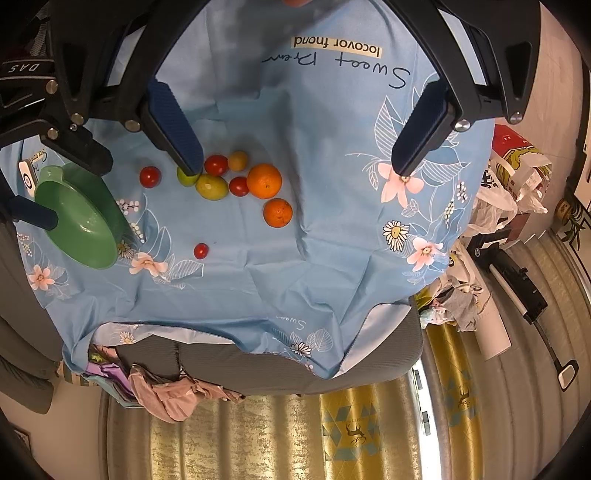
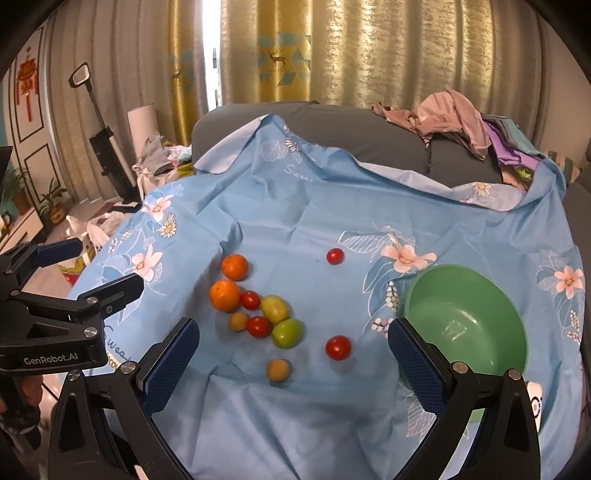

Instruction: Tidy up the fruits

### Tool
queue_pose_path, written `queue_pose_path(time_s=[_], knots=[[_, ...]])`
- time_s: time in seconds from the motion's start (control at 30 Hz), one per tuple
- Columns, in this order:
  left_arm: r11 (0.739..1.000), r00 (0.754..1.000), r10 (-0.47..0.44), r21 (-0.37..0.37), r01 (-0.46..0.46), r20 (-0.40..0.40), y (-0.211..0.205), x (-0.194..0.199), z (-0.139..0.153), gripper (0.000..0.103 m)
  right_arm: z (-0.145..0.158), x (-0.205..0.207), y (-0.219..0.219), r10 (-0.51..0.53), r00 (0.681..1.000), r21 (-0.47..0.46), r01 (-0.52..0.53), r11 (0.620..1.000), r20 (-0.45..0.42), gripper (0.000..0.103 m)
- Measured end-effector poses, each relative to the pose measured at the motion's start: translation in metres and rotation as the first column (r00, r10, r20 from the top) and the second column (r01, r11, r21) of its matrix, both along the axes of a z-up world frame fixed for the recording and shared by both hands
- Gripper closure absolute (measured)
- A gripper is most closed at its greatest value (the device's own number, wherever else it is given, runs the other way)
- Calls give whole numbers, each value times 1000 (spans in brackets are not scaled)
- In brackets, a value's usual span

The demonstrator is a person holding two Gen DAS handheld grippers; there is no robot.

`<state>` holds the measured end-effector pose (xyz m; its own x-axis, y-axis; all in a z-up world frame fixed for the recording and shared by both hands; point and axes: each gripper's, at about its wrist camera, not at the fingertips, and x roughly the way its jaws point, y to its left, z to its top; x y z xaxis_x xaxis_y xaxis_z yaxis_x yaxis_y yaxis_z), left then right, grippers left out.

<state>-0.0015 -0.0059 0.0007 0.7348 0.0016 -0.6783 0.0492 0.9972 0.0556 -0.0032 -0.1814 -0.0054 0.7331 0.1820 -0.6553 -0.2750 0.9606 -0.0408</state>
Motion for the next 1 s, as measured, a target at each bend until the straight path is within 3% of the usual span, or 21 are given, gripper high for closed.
queue_pose_path(time_s=[1.0], knots=[[999, 999, -10, -50, 8, -40, 4, 5, -12, 1, -2, 0, 3, 1, 1000, -7, -1, 1000, -6, 1]])
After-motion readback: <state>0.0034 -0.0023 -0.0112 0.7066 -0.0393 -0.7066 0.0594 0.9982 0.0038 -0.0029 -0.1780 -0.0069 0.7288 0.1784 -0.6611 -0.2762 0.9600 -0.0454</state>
